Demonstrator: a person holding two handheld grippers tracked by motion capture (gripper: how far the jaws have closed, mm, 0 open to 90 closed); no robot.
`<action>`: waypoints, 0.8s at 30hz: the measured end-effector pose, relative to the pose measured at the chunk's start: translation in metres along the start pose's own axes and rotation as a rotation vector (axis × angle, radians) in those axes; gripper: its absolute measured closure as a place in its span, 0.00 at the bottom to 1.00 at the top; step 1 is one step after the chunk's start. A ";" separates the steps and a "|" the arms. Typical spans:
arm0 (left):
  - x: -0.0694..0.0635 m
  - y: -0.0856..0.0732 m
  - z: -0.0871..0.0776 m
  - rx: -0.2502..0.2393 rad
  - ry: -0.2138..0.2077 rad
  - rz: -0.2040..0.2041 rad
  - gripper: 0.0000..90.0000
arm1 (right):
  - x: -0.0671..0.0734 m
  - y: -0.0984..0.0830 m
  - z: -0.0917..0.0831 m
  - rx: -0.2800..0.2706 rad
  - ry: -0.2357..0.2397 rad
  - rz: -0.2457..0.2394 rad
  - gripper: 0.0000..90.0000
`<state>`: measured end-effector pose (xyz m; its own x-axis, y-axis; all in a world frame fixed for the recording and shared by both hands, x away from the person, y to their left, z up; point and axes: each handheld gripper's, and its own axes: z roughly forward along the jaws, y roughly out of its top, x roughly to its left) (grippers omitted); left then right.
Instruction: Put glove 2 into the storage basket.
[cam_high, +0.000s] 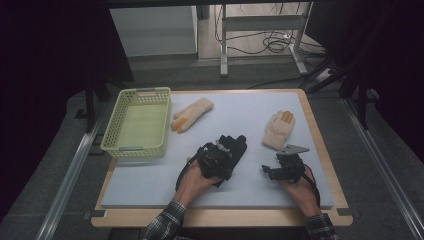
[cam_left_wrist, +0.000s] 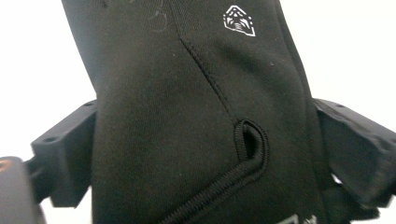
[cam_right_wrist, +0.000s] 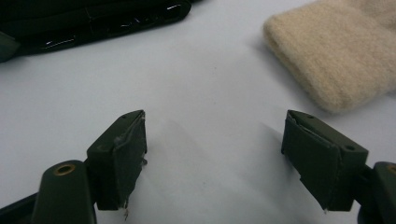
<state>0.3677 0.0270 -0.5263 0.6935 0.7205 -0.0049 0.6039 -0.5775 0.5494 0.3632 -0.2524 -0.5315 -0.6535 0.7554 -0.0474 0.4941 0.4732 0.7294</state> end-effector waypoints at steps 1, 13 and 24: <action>-0.001 0.001 -0.001 0.010 0.000 0.001 0.11 | 0.000 0.000 0.000 0.000 0.000 -0.002 0.24; -0.001 0.007 -0.008 0.013 0.051 -0.002 0.72 | 0.000 0.000 0.000 -0.002 -0.002 -0.004 0.24; 0.006 0.005 -0.016 -0.037 0.028 -0.010 0.78 | 0.000 0.000 0.000 -0.002 -0.002 -0.005 0.24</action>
<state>0.3686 0.0345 -0.5104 0.6757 0.7371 0.0124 0.5956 -0.5557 0.5801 0.3628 -0.2522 -0.5318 -0.6547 0.7540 -0.0530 0.4895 0.4764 0.7303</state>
